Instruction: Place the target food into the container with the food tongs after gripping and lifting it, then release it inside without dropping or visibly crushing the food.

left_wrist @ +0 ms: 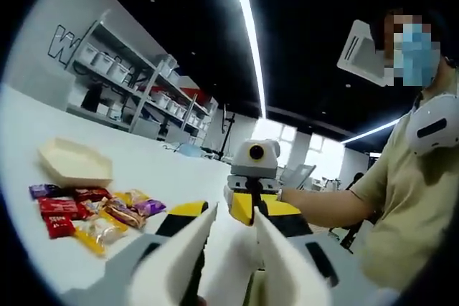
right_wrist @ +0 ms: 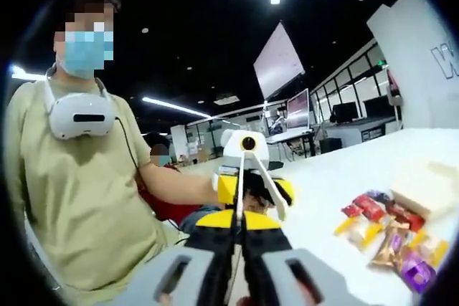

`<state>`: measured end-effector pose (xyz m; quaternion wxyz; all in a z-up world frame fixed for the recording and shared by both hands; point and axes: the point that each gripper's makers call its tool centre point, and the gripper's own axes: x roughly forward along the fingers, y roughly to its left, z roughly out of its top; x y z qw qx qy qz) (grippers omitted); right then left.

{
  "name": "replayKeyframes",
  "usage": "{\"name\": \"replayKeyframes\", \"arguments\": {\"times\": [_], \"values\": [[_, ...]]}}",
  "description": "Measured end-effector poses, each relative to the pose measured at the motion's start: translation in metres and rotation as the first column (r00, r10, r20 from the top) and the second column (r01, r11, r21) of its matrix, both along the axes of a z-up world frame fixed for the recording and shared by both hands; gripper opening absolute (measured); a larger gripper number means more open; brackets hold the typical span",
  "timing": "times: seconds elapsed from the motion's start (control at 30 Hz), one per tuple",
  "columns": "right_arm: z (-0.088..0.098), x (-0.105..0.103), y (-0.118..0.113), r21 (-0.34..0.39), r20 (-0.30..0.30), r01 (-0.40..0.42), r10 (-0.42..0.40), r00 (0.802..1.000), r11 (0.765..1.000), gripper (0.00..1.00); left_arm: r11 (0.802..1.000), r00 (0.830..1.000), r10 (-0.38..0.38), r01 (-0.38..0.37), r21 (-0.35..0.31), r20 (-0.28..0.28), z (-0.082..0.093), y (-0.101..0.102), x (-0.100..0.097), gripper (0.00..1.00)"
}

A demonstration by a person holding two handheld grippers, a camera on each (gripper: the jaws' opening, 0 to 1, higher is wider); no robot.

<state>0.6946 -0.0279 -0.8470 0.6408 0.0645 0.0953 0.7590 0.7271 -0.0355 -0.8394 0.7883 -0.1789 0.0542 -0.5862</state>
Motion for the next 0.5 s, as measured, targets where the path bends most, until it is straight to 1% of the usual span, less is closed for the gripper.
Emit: {"name": "replayKeyframes", "arguments": {"times": [0.07,0.13,0.27,0.37,0.4,0.5], "values": [[0.000,0.001,0.000,0.001,0.003,0.009,-0.009,1.000,1.000,0.00,1.000,1.000,0.009,-0.009,0.001,0.015,0.001,0.001,0.001,0.26],[0.000,0.002,0.001,0.000,-0.004,0.013,-0.013,1.000,1.000,0.00,1.000,1.000,0.010,-0.010,0.003,0.003,0.000,0.001,0.002,0.26],[-0.002,0.005,0.001,-0.012,0.008,0.038,-0.038,0.999,0.999,0.00,1.000,1.000,0.025,-0.025,0.005,0.000,-0.001,0.004,0.005,0.25],[-0.004,0.006,0.000,-0.019,0.018,0.048,-0.048,0.999,0.999,0.03,0.999,0.999,0.041,-0.041,0.001,-0.002,0.000,0.008,0.008,0.25],[-0.006,0.009,-0.001,-0.027,0.019,0.064,-0.063,0.998,0.998,0.03,0.999,0.999,0.054,-0.054,0.008,0.001,0.000,0.011,0.011,0.25],[-0.004,0.015,-0.003,-0.019,0.030,0.097,-0.097,0.995,0.995,0.03,0.997,0.997,0.073,-0.073,0.021,0.004,0.000,0.016,0.015,0.25]]}}
